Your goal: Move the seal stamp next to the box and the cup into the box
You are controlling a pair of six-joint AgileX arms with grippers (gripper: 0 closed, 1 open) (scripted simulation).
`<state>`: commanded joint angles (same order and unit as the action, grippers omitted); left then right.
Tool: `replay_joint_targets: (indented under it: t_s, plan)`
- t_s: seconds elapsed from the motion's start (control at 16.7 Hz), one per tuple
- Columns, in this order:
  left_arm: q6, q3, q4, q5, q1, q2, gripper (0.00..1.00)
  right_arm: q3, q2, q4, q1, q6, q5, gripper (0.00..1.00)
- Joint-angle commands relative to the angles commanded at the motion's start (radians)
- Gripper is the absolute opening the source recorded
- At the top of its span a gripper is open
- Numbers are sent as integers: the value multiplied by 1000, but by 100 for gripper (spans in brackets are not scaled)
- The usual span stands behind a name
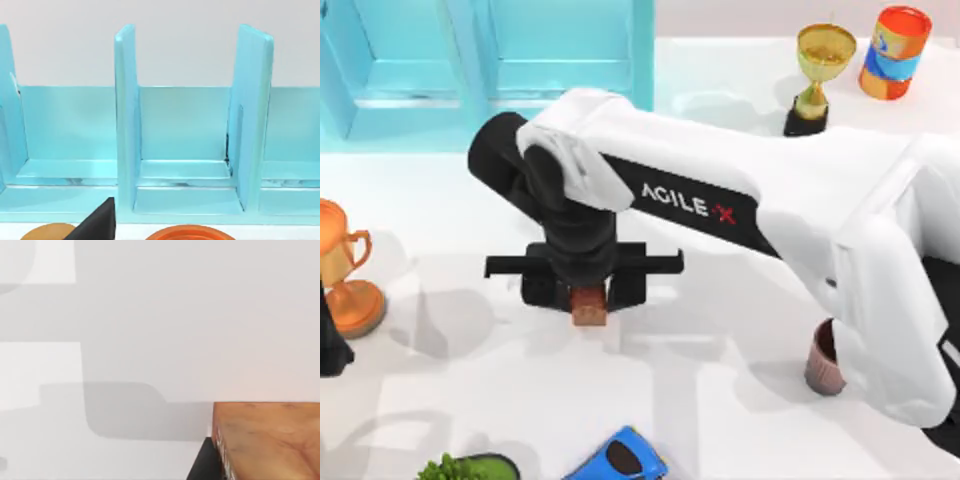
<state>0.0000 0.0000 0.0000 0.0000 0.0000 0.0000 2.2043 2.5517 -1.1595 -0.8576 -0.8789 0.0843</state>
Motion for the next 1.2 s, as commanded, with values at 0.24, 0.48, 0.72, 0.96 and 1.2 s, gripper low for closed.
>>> replay_joint_targets:
  t_s: [0.24,0.48,0.72,0.96,1.2]
  plan:
    - [0,0,0,0,0,0,100,0,0,0,0,0,0,0]
    - [0,0,0,0,0,0,100,-15,-18,-5,6,14,-1,0]
    - [0,0,0,0,0,0,100,-133,-158,-41,63,65,-6,0]
    - [0,0,0,0,0,0,100,-255,-354,-72,117,114,-11,0]
    - [0,0,0,0,0,0,100,-299,-402,-93,146,151,-15,0]
